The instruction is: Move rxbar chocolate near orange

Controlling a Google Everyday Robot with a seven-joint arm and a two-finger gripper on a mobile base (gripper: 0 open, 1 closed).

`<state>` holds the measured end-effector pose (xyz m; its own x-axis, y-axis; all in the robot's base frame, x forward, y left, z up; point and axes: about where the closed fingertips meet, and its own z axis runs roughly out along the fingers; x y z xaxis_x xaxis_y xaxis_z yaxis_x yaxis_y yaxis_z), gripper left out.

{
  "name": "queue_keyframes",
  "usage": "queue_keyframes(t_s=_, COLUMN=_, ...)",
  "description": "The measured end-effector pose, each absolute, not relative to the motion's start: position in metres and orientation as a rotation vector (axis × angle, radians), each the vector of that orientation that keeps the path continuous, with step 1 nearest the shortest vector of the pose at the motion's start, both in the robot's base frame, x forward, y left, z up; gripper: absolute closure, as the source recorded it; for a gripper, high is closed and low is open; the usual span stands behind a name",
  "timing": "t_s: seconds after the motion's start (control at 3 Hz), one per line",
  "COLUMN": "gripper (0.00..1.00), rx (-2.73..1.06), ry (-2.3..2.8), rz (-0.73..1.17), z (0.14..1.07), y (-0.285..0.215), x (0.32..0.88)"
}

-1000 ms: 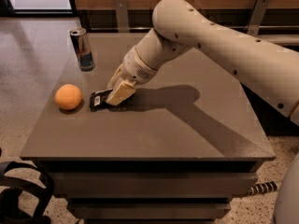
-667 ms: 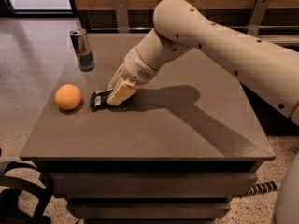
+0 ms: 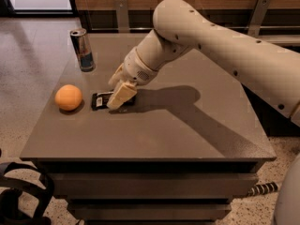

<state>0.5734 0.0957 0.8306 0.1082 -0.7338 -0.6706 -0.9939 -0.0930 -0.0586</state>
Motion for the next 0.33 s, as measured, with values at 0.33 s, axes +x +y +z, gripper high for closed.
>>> queue_keyframes(t_s=0.33, gripper=0.00, rx=-1.886, ry=1.676, rz=0.672, z=0.8301, y=0.0967, x=0.5729)
